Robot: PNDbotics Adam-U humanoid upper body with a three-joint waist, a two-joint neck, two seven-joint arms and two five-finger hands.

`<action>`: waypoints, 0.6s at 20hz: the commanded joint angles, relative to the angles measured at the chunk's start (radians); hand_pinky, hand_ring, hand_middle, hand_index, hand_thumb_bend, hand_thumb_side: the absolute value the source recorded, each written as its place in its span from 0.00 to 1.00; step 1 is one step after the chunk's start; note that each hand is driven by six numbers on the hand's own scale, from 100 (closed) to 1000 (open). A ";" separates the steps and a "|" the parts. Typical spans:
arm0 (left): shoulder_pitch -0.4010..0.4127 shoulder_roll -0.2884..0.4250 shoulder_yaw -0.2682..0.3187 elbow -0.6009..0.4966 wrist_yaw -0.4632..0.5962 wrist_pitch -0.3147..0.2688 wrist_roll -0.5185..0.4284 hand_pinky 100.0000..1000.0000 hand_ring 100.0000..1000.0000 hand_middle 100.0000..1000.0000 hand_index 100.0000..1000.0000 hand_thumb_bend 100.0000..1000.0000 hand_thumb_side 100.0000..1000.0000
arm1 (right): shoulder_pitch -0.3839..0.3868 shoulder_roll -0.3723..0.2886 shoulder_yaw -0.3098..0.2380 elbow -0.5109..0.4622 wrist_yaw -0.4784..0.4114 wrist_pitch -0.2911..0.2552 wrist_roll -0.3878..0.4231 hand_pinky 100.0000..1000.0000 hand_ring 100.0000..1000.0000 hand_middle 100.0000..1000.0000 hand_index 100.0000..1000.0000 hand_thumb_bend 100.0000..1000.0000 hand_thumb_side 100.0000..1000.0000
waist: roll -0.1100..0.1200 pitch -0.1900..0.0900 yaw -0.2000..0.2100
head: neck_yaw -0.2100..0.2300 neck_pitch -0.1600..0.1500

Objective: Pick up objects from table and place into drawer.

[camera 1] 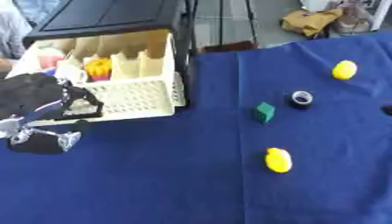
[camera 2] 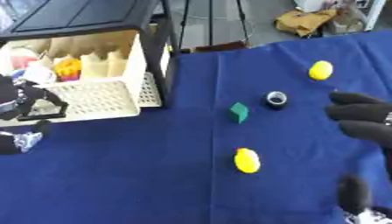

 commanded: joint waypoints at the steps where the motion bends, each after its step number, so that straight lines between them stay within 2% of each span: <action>1: -0.009 0.030 0.024 -0.013 0.012 -0.016 0.002 0.00 0.02 0.07 0.94 0.00 0.15 | -0.006 -0.008 -0.010 -0.010 0.001 0.002 -0.006 0.71 0.85 0.73 0.82 0.00 0.45 | -0.005 -0.024 0.003 | -0.001 -0.004; 12: 0.009 0.056 0.078 -0.013 0.047 -0.072 0.079 0.00 0.02 0.07 0.85 0.00 0.16 | 0.001 -0.012 -0.012 -0.010 0.002 0.006 -0.015 0.71 0.85 0.73 0.82 0.00 0.44 | -0.008 -0.034 0.015 | -0.010 0.003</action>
